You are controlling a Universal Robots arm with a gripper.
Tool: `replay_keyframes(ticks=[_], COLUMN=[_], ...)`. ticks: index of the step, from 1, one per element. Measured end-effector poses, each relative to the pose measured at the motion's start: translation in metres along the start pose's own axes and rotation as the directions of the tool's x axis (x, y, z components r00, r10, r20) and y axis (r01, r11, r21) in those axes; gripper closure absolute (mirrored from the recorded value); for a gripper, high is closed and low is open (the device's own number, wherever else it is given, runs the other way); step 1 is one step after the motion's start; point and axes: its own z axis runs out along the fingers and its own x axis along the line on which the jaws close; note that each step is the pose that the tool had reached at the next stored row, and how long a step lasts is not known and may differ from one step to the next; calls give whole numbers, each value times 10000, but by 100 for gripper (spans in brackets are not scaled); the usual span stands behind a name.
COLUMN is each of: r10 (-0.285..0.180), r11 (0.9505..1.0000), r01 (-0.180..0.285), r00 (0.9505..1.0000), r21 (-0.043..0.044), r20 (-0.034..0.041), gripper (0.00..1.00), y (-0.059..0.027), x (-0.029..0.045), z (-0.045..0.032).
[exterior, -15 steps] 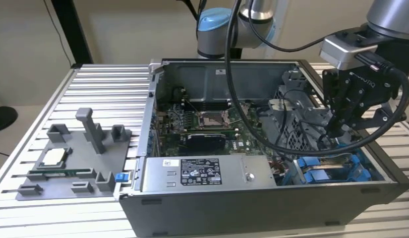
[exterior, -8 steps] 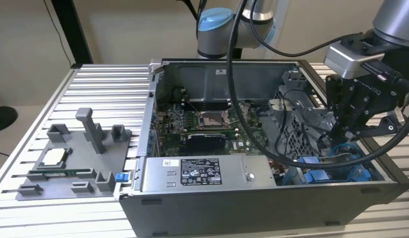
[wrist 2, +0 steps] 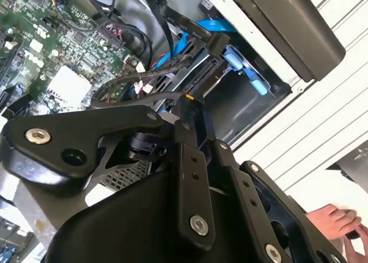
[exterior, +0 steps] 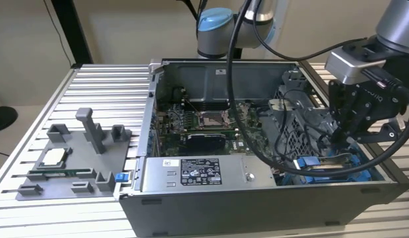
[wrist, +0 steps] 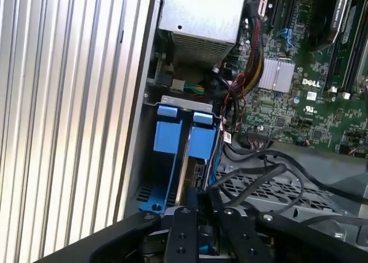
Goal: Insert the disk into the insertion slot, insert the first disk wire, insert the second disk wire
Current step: 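Insert the first disk wire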
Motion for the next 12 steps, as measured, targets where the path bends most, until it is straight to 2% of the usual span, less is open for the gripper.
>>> replay_keyframes(ticks=[3,6,12], r10=[533,1002,1970], r11=[9986,9950,9804], r01=[-533,-1002,-1970], r00=[9986,9950,9804], r21=[-2,-1,-1], r20=[-16,-26,-54], gripper=[100,100,100], y=[0,0,1], x=[1,1,1], z=[8,10,12])
